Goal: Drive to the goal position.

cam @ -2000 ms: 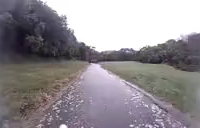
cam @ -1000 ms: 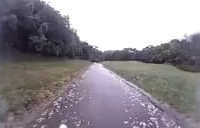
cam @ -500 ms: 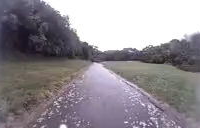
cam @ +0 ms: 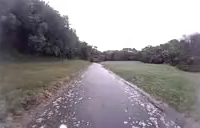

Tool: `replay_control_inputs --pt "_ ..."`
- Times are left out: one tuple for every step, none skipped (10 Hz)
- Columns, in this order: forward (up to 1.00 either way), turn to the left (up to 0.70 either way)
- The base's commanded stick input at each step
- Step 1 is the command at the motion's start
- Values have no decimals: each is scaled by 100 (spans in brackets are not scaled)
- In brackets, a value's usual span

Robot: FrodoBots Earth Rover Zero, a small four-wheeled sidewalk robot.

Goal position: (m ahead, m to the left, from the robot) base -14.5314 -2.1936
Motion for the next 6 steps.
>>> replay_control_inputs --pt "0 -45" --pt "0 -45" --pt "0 -45" --pt "0 -45" --pt "0 -45" --pt "0 -45"
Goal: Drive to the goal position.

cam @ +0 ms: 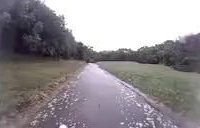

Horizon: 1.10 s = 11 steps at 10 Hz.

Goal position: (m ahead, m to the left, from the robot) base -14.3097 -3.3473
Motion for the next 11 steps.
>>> replay_control_inputs --pt "0 -45" --pt "0 -45" --pt "0 -45" --pt "0 -45" --pt "0 -45" --pt "0 -45" --pt "0 -45" --pt "0 -45" --pt "0 -45" --pt "0 -45" --pt "0 -45"
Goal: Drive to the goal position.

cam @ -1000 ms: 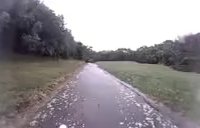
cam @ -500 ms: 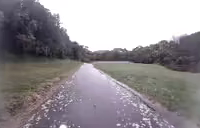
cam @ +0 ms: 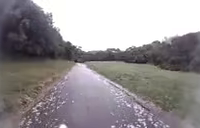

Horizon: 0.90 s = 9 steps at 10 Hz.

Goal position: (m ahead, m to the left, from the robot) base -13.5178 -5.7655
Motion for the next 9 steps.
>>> replay_control_inputs --pt "0 -45" --pt "0 -45" --pt "0 -45" --pt "0 -45" --pt "0 -45" --pt "0 -45" --pt "0 -45" --pt "0 -45" --pt "0 -45"
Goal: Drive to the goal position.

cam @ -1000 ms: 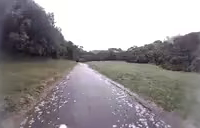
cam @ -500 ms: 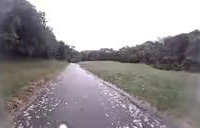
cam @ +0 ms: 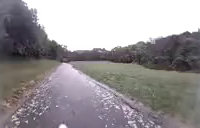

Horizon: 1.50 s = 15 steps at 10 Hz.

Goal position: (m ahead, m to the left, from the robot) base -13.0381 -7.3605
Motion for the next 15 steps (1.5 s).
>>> replay_control_inputs --pt "0 -45" --pt "0 -45" --pt "0 -45" --pt "0 -45" --pt "0 -45" --pt "0 -45" --pt "0 -45" --pt "0 -45" --pt "0 -45" --pt "0 -45" --pt "0 -45" --pt "0 -45" --pt "0 -45" --pt "0 -45" --pt "0 -45"
